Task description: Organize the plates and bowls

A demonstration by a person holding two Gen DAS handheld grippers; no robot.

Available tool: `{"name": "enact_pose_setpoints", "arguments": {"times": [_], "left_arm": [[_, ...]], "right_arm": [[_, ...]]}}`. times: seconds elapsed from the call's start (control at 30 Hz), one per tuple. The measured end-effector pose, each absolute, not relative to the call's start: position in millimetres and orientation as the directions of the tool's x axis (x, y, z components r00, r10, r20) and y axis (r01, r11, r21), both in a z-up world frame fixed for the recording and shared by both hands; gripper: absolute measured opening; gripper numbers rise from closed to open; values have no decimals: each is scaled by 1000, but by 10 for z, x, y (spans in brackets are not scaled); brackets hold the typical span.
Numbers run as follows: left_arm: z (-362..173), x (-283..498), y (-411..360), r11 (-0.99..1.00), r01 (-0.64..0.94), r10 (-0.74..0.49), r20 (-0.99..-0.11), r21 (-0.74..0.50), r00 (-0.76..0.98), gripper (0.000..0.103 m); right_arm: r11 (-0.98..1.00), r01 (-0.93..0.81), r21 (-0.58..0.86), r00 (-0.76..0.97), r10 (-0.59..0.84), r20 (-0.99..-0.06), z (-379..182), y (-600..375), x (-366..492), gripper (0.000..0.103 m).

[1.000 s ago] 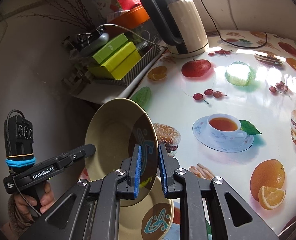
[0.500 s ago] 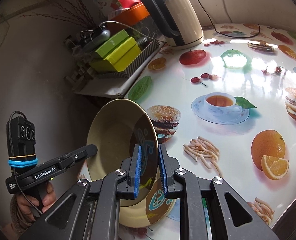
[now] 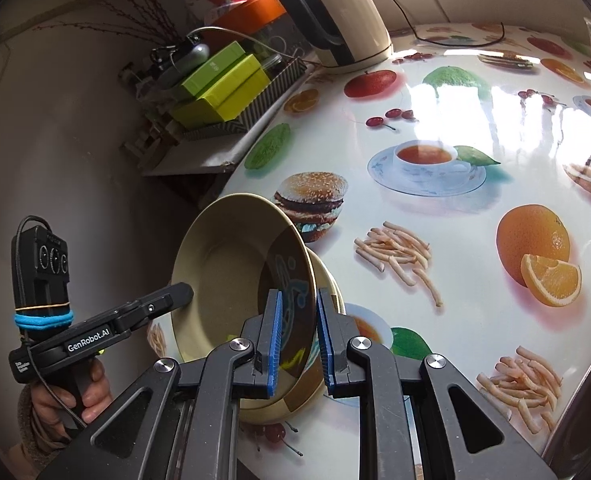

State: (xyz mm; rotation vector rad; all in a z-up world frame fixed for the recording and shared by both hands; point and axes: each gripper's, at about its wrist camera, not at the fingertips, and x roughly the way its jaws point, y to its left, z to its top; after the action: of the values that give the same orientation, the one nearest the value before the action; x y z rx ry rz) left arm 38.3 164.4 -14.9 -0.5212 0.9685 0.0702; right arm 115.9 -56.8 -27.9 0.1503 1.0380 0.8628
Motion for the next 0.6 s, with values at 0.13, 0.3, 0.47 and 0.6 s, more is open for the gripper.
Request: {"name": "enact_pose_setpoints", "arguments": {"times": [0.13, 0.3, 0.47, 0.6], "left_arm": [[-178, 373, 1634, 873, -292, -172, -806, -391, 566, 22], [-196, 375, 1639, 874, -294, -172, -811, -387, 559, 22], [-230, 371, 1633, 872, -296, -177, -814, -391, 553, 22], [-236, 370, 1627, 874, -294, -175, -814, -387, 553, 22]], "right_arm": [[681, -547, 487, 217, 677, -703, -326, -571, 1151, 17], [681, -548, 486, 209, 674, -709, -356, -565, 1140, 17], [688, -553, 470, 211, 661, -720, -377, -551, 1134, 17], [693, -558, 457, 215, 653, -727, -385, -547, 1130, 17]]}}
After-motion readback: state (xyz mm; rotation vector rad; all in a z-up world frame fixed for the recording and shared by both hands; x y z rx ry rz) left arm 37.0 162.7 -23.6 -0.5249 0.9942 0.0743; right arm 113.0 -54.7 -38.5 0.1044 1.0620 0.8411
